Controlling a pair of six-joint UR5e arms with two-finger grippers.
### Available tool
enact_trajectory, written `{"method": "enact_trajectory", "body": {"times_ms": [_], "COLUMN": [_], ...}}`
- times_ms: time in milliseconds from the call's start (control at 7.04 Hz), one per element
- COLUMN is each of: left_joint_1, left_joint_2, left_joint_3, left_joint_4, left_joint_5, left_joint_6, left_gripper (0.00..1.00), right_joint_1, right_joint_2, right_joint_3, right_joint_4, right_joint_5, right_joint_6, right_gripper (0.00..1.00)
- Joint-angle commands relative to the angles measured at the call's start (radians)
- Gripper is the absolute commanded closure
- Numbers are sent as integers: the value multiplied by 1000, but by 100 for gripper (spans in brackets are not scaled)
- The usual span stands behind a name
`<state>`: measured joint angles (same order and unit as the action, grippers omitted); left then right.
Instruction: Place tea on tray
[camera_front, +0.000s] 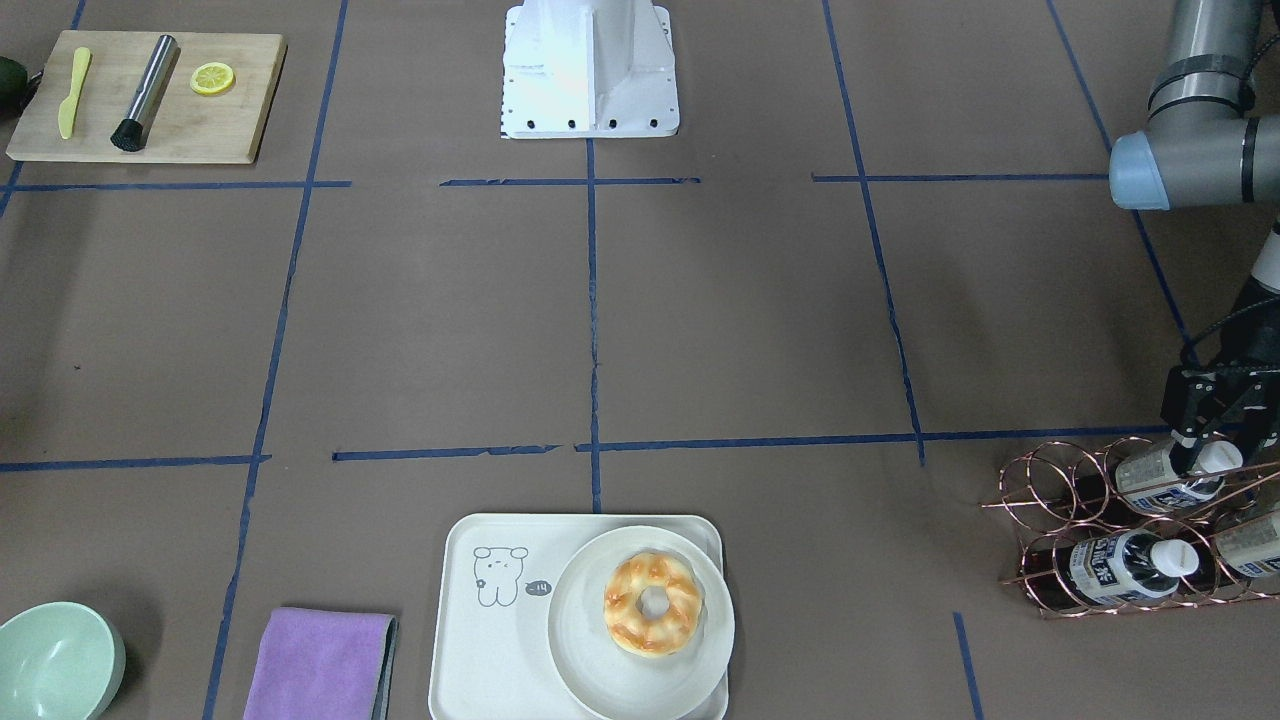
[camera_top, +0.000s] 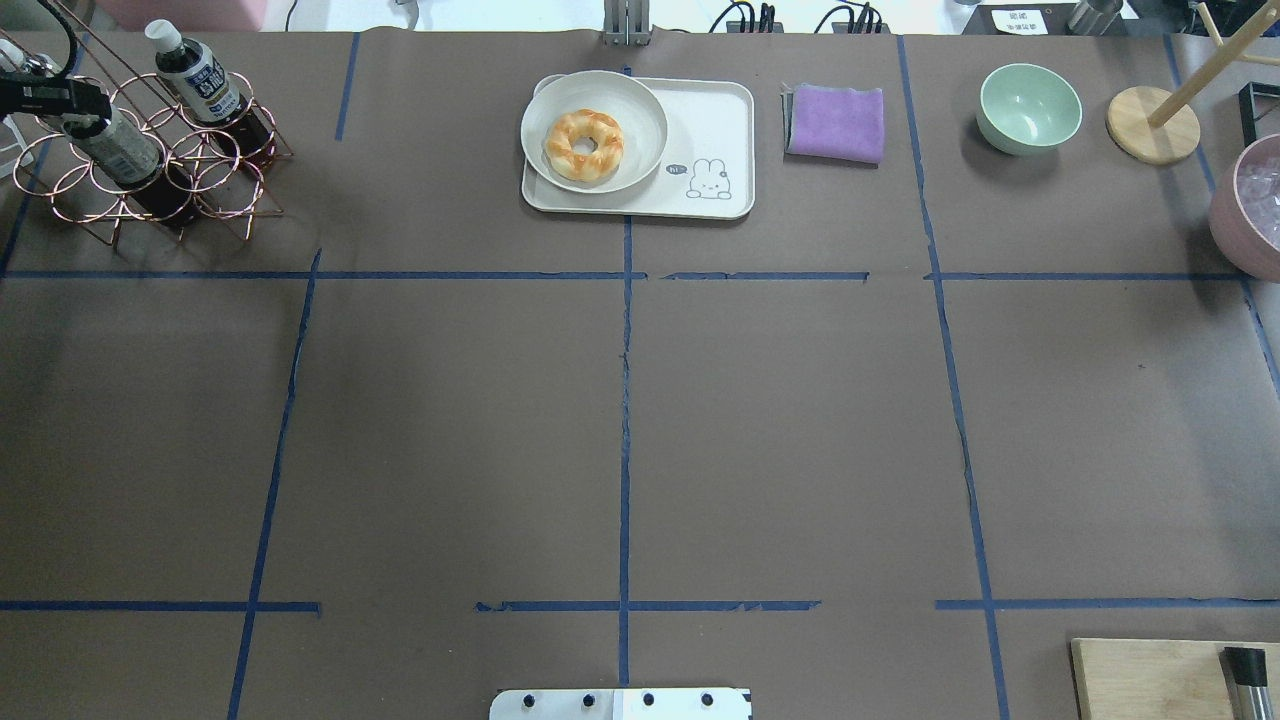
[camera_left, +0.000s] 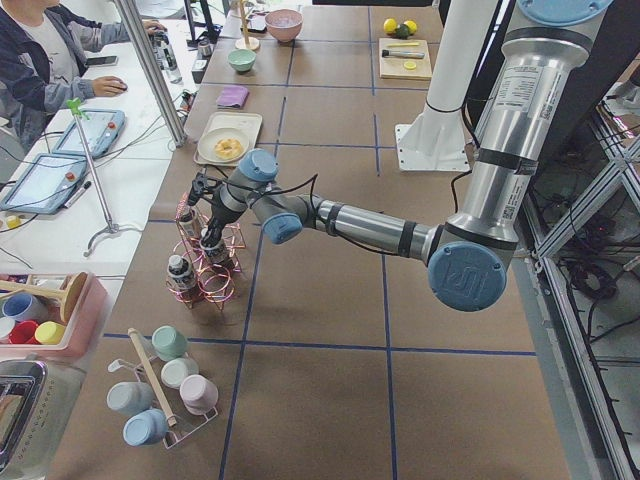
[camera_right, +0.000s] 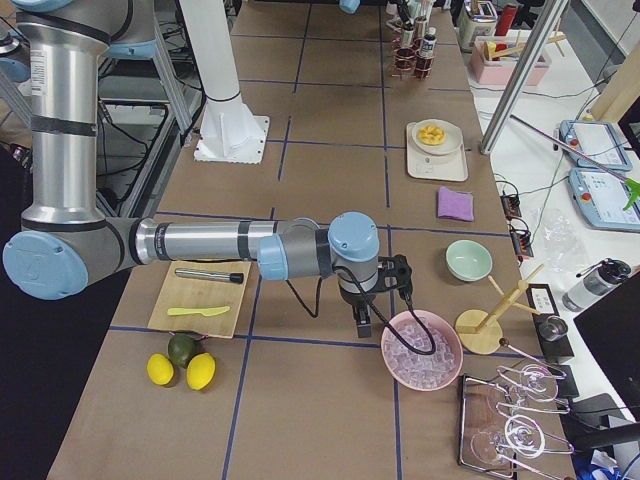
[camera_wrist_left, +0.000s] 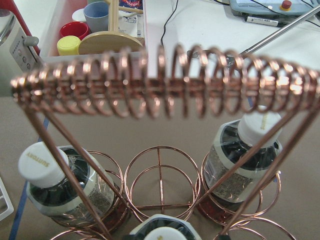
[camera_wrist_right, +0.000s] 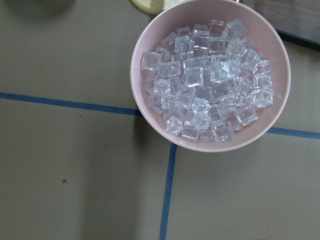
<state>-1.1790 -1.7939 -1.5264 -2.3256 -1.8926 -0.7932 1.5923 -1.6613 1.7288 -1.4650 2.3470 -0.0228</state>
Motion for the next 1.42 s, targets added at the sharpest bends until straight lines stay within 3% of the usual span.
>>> {"method": "enact_trajectory", "body": {"times_ms": [0, 569, 711, 853, 995, 1279], "left_joint_1": [-1, -1, -1, -1, -2, -8], "left_joint_2": [2, 1, 1, 1, 1, 1], "left_joint_3": [0, 5, 5, 2, -1, -8], "left_joint_4": [0, 0, 0, 0, 2, 5], "left_joint_5": [0, 1, 1, 0, 0, 0], "left_joint_6": [5, 8, 8, 8, 8, 8], "left_gripper": [39, 41, 52, 73, 86, 94], "right_joint_1": [0, 0, 0, 0, 0, 0], "right_joint_2": [0, -1, -1, -1, -1, -1], "right_joint_3": [0, 0, 0, 0, 0, 0], "right_joint_4": [0, 0, 0, 0, 0, 0], "right_joint_5": [0, 0, 0, 0, 0, 2], "right_joint_6": [0, 0, 0, 0, 0, 0], "right_gripper": [0, 0, 0, 0, 0, 0]}}
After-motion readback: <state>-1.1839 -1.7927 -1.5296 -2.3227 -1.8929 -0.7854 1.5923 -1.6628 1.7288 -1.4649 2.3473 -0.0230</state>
